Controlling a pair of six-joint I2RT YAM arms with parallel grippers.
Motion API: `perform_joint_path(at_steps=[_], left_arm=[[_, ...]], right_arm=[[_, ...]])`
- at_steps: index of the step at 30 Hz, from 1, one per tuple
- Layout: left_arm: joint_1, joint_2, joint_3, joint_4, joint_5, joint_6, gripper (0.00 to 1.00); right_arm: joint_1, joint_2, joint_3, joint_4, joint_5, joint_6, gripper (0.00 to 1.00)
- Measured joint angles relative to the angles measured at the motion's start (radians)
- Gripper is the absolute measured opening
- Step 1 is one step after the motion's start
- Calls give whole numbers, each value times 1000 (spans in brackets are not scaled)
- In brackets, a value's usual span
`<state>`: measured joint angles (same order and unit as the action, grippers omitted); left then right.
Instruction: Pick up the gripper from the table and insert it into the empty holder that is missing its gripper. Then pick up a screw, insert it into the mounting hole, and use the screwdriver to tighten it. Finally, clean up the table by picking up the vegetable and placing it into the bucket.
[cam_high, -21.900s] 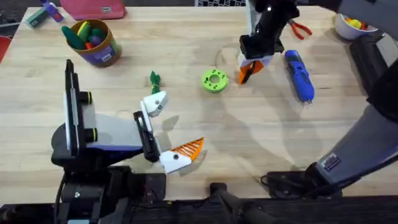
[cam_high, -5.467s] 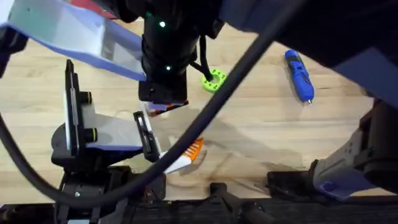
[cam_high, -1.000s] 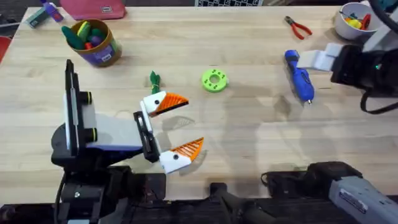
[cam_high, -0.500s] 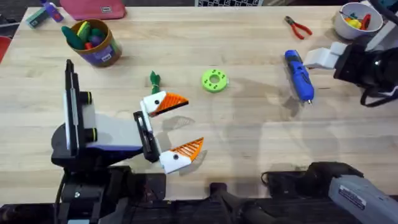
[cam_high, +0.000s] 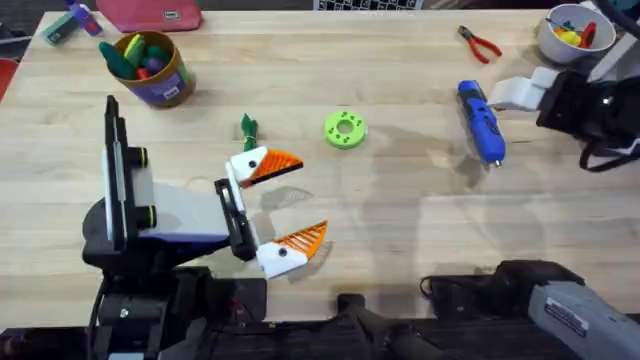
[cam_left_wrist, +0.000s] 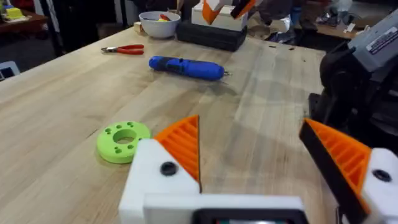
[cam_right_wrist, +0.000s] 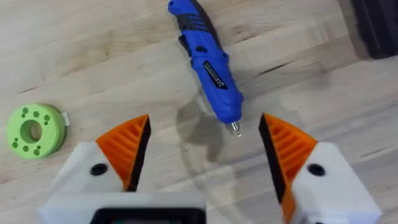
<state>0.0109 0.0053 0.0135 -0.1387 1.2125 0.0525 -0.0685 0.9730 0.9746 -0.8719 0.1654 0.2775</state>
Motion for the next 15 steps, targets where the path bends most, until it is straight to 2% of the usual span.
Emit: perform_joint_path(at_steps=[2, 3, 5, 9, 11, 15], left_arm=[[0, 0, 0, 0, 0, 0, 990], [0, 0, 0, 0, 1, -1, 922], [0, 0, 0, 0, 1, 0, 680], [0, 0, 0, 0, 0, 4, 57], [0, 0, 0, 0, 0, 7, 12], [0, 0, 0, 0, 0, 7, 13]], right_arm=[[0, 0, 0, 0, 0, 0, 994], [0, 0, 0, 0, 0, 0, 994], [0, 0, 0, 0, 0, 0, 994], [0, 0, 0, 1, 0, 0, 994], [0, 0, 0, 1, 0, 0, 994], [0, 0, 0, 8, 0, -3, 994]])
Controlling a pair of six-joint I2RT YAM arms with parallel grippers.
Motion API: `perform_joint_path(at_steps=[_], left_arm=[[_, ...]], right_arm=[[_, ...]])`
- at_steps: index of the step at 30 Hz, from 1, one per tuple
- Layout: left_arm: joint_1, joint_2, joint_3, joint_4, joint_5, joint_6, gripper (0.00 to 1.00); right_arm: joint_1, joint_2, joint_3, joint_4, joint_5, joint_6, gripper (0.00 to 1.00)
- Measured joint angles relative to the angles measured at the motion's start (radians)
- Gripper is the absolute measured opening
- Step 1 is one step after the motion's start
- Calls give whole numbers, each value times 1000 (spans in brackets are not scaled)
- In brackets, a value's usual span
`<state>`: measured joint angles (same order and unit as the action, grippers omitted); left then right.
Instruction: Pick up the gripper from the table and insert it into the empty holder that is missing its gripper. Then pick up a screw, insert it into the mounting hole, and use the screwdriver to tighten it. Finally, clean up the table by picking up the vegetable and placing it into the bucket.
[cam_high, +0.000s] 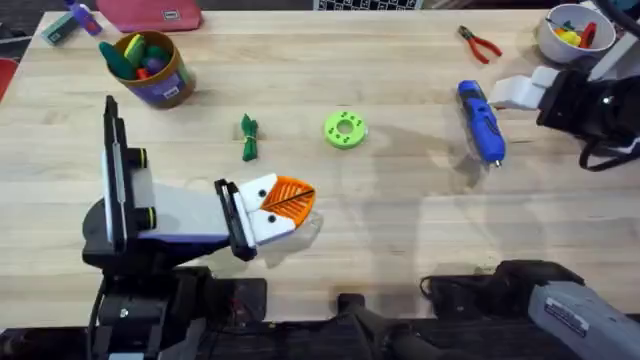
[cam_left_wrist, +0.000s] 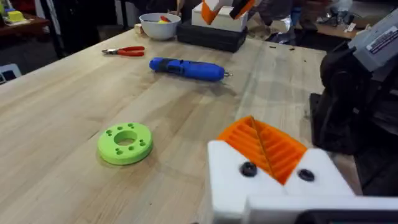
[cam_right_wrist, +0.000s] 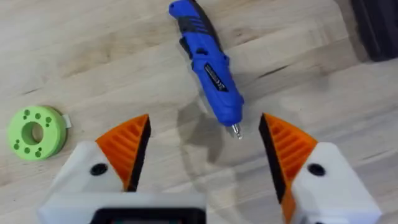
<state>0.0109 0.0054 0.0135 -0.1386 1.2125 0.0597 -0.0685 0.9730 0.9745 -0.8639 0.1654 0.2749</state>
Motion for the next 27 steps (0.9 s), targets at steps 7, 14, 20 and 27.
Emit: perform_joint_path(at_steps=[7, 14, 20, 27], left_arm=[[0, 0, 0, 0, 0, 0, 11], [0, 0, 0, 0, 0, 0, 11], [0, 0, 0, 0, 0, 0, 11], [0, 0, 0, 0, 0, 0, 11]], right_arm=[[-4, 93, 15, 31, 0, -63, 994], [-22, 371, 161, 25, 1, -180, 993], [-33, 555, 269, 22, -12, -291, 992], [-106, 697, 348, 23, -80, -385, 993]])
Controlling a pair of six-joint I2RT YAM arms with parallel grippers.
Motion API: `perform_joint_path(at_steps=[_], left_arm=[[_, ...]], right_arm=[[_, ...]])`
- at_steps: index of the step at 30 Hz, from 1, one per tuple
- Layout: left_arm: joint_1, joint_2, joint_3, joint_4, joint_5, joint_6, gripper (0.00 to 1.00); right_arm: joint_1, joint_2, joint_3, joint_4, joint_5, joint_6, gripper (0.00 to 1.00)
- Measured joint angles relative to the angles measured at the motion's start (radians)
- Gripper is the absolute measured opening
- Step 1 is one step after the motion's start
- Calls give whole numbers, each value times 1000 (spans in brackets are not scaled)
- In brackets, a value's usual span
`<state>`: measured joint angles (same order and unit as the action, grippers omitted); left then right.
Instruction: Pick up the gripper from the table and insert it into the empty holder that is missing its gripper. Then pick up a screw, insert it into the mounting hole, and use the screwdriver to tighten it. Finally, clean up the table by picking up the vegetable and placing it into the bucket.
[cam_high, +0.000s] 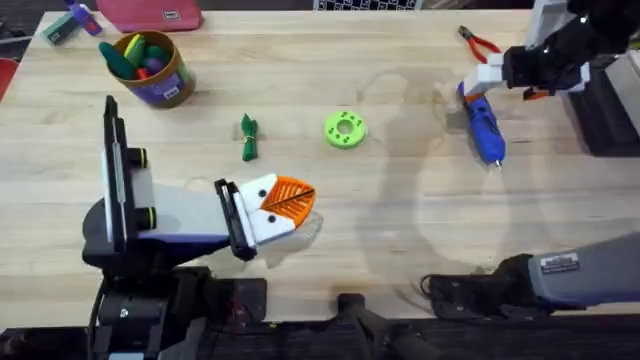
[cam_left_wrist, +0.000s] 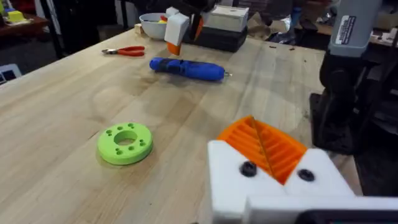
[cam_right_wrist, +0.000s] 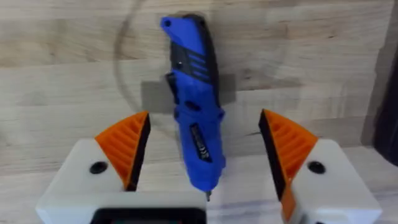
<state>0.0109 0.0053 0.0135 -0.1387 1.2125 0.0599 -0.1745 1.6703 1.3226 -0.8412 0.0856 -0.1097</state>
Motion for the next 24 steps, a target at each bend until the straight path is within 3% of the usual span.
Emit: perform_joint_path(at_steps=[12, 24], left_arm=[[0, 0, 0, 0, 0, 0, 11], [0, 0, 0, 0, 0, 0, 11]], right_arm=[[-25, 135, 14, 31, -18, -121, 991], [-20, 218, 16, 96, -23, -139, 991]])
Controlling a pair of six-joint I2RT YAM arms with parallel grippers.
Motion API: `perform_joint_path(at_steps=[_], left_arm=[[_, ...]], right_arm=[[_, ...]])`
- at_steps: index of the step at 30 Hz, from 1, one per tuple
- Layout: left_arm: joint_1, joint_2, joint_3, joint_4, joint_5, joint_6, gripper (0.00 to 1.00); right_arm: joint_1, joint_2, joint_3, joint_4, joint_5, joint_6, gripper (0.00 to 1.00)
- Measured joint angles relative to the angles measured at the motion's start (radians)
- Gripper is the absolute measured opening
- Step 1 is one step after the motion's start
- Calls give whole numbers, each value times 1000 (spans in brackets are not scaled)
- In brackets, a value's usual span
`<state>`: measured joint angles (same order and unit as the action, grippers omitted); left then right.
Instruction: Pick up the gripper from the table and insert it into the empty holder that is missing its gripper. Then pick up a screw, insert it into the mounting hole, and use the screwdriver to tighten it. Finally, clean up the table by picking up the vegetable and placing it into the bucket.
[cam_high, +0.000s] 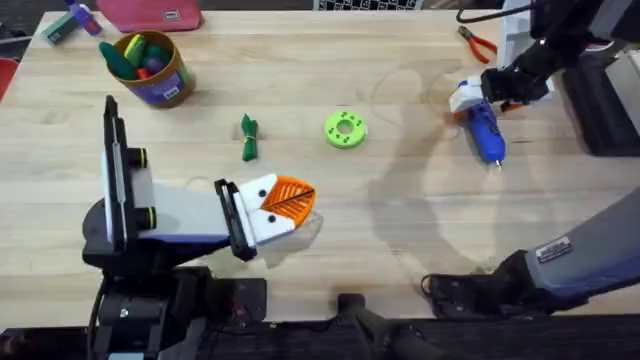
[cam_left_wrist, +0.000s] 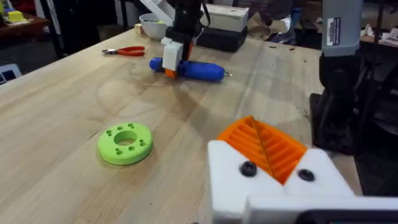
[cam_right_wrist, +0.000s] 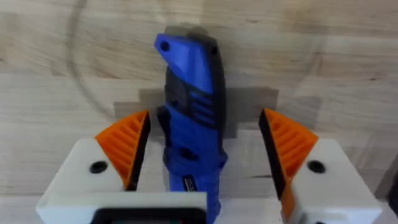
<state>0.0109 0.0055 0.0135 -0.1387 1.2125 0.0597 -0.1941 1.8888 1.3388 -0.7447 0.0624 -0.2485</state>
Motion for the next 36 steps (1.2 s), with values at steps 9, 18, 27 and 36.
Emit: perform_joint_path(at_steps=[9, 18, 27, 36], left_arm=[[0, 0, 0, 0, 0, 0, 11], [0, 0, 0, 0, 0, 0, 11], [0, 0, 0, 0, 0, 0, 11], [0, 0, 0, 0, 0, 0, 11]], right_arm=[[10, 3, 1, 12, 0, -7, 928], [13, 26, 6, 9, -14, -13, 579], [12, 31, 6, 12, -6, -14, 26], [22, 27, 15, -30, -5, -14, 25]])
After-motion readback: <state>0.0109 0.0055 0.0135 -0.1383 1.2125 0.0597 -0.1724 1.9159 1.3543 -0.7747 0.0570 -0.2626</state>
